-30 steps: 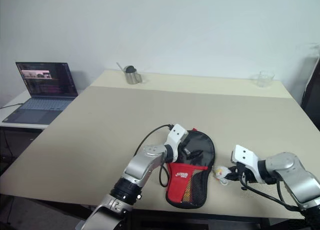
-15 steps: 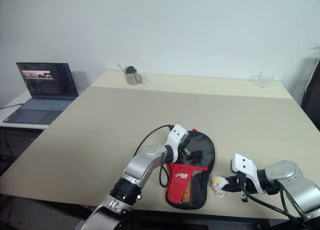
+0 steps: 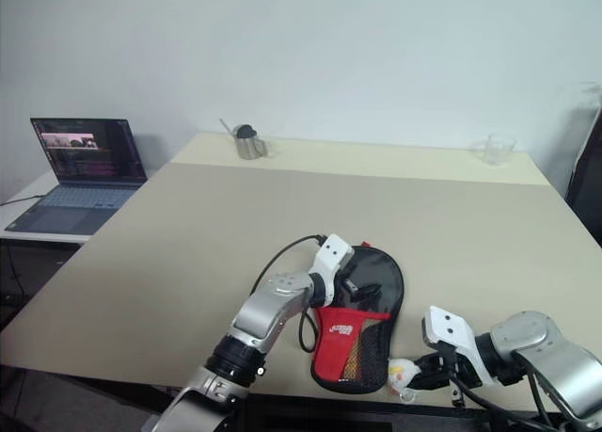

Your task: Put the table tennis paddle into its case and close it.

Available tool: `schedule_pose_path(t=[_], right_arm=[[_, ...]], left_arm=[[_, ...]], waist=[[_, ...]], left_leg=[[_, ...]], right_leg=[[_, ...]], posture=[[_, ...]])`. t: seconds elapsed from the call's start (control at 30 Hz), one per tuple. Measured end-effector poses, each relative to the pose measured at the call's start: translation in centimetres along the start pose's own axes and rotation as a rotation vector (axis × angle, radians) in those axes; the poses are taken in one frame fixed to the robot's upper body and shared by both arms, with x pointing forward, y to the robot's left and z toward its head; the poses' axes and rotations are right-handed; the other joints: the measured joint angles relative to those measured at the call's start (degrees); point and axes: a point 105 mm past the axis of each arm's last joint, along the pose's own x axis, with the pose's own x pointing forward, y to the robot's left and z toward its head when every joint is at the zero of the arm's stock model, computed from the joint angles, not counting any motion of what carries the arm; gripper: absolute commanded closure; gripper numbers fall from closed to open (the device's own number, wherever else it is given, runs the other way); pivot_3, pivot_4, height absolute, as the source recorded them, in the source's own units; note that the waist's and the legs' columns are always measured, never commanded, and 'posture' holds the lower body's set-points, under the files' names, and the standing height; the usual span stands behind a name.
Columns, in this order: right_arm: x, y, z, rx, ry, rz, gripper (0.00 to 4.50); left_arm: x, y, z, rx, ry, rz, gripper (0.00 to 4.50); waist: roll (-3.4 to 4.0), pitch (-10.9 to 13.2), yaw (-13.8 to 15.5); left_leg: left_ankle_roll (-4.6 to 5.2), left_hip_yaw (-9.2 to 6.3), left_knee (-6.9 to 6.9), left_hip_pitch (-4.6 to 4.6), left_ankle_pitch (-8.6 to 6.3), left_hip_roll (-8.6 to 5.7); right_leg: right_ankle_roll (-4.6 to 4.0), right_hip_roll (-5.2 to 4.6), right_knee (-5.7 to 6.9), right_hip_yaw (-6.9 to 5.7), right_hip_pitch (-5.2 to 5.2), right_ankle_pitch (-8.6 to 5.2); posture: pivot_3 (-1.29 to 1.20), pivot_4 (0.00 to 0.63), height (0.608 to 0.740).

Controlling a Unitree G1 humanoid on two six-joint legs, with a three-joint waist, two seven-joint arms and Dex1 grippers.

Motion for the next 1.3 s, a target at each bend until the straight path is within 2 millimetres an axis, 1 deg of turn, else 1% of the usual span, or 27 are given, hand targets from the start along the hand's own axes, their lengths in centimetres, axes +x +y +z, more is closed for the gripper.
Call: schedule_pose_path(t=[0.33,0.53,0.6,0.7,0.87,0.93,0.97,1.13,1.23,1.3], right_arm=[[-0.9,0.4,1.5,-0.005,0.006,0.063,4.31],[-0.6,0.4,2.1,-0.037,0.026,0.073,4.31],[-0.6,0.2,2.4,-0.044,0.027,0.069,3.57],[-0.8,-0.3,3.0,-0.064,0.03,0.047,2.68],[-1.1,-0.4,3.7,-0.057,0.031,0.055,0.93],[-1.0,-0.4,3.7,-0.052,0.031,0.063,0.2],[-0.9,-0.4,3.5,-0.046,0.034,0.067,0.04],[-0.1,-0.6,2.8,-0.036,0.043,0.083,0.04],[-0.3,-1.6,2.6,-0.031,0.049,0.047,0.04],[-0.7,-2.7,3.3,-0.043,0.038,0.019,0.04]], left_arm=[[-0.1,0.0,0.0,0.001,0.005,-0.001,0.0],[-0.2,0.1,0.0,0.005,0.008,-0.006,0.0],[-0.2,0.1,0.0,0.005,0.009,-0.006,0.0],[-0.2,0.1,-0.1,0.005,0.009,-0.007,0.0],[-0.2,0.1,-0.1,0.005,0.01,-0.011,0.0],[-0.2,0.0,-0.1,0.005,0.01,-0.013,0.0],[-0.2,0.0,-0.1,0.005,0.01,-0.013,0.0],[-0.2,0.0,-0.1,0.004,0.01,-0.013,0.0],[-0.1,0.0,-0.1,0.004,0.01,-0.014,0.0],[-0.1,0.0,-0.1,0.004,0.01,-0.014,0.0]], waist=[[0.0,0.0,0.0],[0.0,0.0,0.0],[0.01,0.0,0.0],[0.01,0.0,0.0],[0.01,0.0,0.0],[0.01,0.0,0.0],[0.01,0.0,0.0],[0.02,0.0,0.0],[0.03,0.0,0.0],[0.03,0.0,-0.1]], left_leg=[[0.0,0.0,0.01,0.0,0.0,0.0],[0.0,-0.01,0.01,0.0,0.0,0.0],[0.0,0.0,0.01,0.0,0.0,0.0],[0.0,-0.01,0.02,0.01,0.0,0.01],[0.0,0.0,0.03,0.01,0.0,0.03],[0.0,-0.01,0.04,0.0,0.0,0.03],[0.0,0.0,0.05,0.0,0.0,0.03],[0.0,0.0,0.08,0.01,0.0,0.02],[0.0,0.01,0.11,0.02,0.0,0.02],[0.0,0.02,0.14,0.04,0.0,0.02]], right_leg=[[0.0,0.0,0.0,0.0,0.0,0.0],[0.0,0.0,0.0,0.0,0.0,0.0],[0.0,0.0,0.01,0.01,0.0,0.0],[0.0,0.0,0.03,0.0,0.0,0.0],[0.01,-0.01,0.03,0.03,0.0,0.01],[0.0,-0.01,0.03,0.02,0.0,0.0],[0.0,-0.01,0.03,0.02,0.0,0.01],[0.01,-0.02,0.06,0.03,0.0,0.01],[0.02,-0.02,0.09,0.06,0.0,0.02],[0.03,-0.01,0.11,0.08,0.0,0.03]], posture=[[0.0,0.15,0.74],[0.0,0.15,0.74],[0.0,0.15,0.74],[0.0,0.15,0.74],[0.0,0.15,0.74],[0.0,0.15,0.74],[0.0,0.15,0.74],[0.0,0.15,0.74],[0.0,0.15,0.74],[0.0,0.15,0.74]])
